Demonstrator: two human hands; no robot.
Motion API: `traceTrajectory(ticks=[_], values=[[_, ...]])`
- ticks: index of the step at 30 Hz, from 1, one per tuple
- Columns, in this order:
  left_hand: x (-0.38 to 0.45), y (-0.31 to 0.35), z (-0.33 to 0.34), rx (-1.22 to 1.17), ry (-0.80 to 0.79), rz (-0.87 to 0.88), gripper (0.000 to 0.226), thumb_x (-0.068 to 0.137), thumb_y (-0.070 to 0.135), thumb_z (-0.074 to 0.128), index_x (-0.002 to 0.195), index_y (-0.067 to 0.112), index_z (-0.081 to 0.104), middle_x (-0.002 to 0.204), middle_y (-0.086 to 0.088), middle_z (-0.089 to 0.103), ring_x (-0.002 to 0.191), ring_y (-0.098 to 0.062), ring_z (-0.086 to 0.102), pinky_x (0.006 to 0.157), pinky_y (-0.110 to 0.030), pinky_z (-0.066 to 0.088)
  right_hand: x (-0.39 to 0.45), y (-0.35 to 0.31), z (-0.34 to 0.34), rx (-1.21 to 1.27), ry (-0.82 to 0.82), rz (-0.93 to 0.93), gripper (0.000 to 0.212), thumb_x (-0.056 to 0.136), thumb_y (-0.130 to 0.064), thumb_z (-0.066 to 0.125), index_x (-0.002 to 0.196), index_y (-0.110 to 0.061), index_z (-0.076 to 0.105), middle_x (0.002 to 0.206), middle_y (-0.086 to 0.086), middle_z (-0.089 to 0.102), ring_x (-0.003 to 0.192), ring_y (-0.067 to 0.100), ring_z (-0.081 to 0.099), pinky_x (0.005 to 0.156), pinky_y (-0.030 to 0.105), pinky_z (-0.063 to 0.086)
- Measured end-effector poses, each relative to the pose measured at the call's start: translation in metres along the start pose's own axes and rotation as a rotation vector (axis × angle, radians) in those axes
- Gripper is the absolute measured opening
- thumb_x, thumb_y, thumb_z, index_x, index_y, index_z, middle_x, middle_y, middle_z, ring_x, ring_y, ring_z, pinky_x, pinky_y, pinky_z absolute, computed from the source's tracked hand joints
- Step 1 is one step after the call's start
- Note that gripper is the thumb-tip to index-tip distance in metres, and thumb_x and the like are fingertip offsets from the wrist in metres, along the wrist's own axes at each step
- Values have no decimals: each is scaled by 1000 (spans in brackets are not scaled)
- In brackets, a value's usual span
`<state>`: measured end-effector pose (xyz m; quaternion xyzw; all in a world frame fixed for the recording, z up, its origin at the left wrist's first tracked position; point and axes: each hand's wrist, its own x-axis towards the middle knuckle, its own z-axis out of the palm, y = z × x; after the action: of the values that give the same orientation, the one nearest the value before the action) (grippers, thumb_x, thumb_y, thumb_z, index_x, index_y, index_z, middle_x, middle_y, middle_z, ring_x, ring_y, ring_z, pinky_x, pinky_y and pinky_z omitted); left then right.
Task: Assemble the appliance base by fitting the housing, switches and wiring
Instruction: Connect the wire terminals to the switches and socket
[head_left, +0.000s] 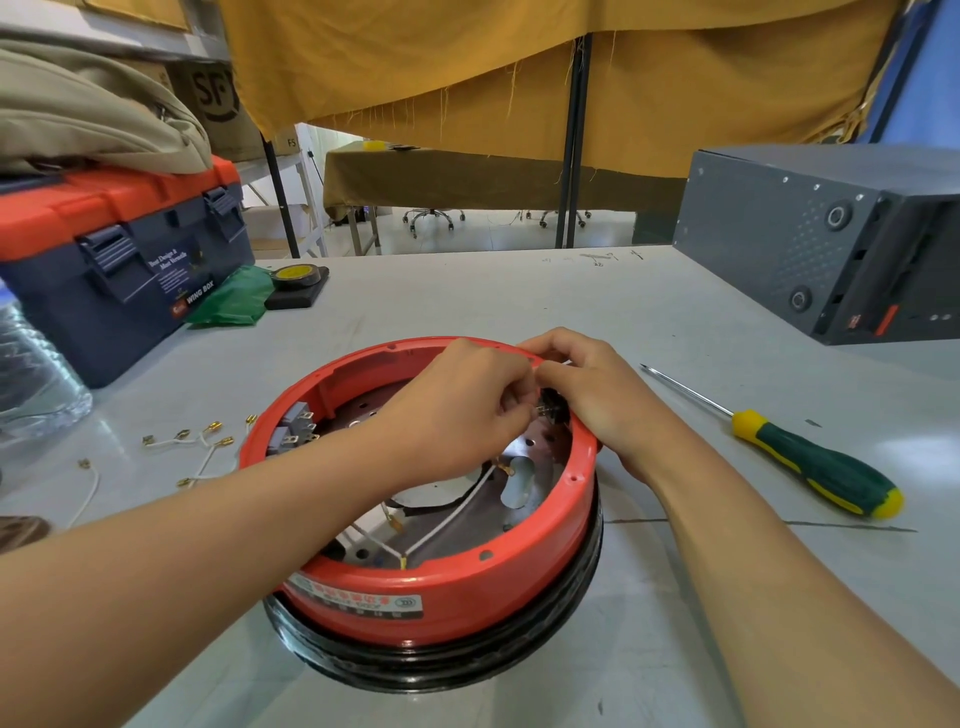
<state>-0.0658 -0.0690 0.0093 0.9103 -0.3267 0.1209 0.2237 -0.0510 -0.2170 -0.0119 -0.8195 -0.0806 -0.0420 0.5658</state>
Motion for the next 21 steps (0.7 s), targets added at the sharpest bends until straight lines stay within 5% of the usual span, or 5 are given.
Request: traceTrajectory(ticks=[7, 12, 16, 21], values=[[-3, -1, -6, -183, -22, -74, 11, 76, -2, 62, 76, 7, 69, 65, 6, 66, 60, 3, 58, 58, -5, 41, 0, 0, 0, 5, 11, 14, 25, 84, -8, 52, 98, -20, 70, 94, 1, 66, 96, 25, 63, 91, 45, 50], [-1, -1, -6, -211, -41, -124, 10, 77, 1, 63, 74, 8, 69, 61, 8, 64, 55, 3, 56, 54, -7, 40, 0, 1, 0, 13, 15, 21, 25, 84, -9, 52, 98, -20, 70, 95, 1, 66, 96, 26, 64, 90, 44, 50], [0, -3, -6, -230, -70, -163, 8, 80, 8, 64, 76, 10, 70, 67, 0, 69, 61, -10, 62, 62, -23, 49, 0, 1, 0, 16, 12, 21, 26, 84, -9, 52, 98, -21, 70, 93, -1, 65, 94, 24, 63, 85, 40, 50], [0, -3, -6, -232, -78, -153, 9, 80, 5, 63, 75, 8, 69, 66, -2, 70, 60, -10, 63, 60, -20, 48, 0, 0, 0, 8, 12, 16, 25, 84, -9, 52, 100, -20, 69, 94, -1, 66, 95, 24, 64, 86, 41, 51]])
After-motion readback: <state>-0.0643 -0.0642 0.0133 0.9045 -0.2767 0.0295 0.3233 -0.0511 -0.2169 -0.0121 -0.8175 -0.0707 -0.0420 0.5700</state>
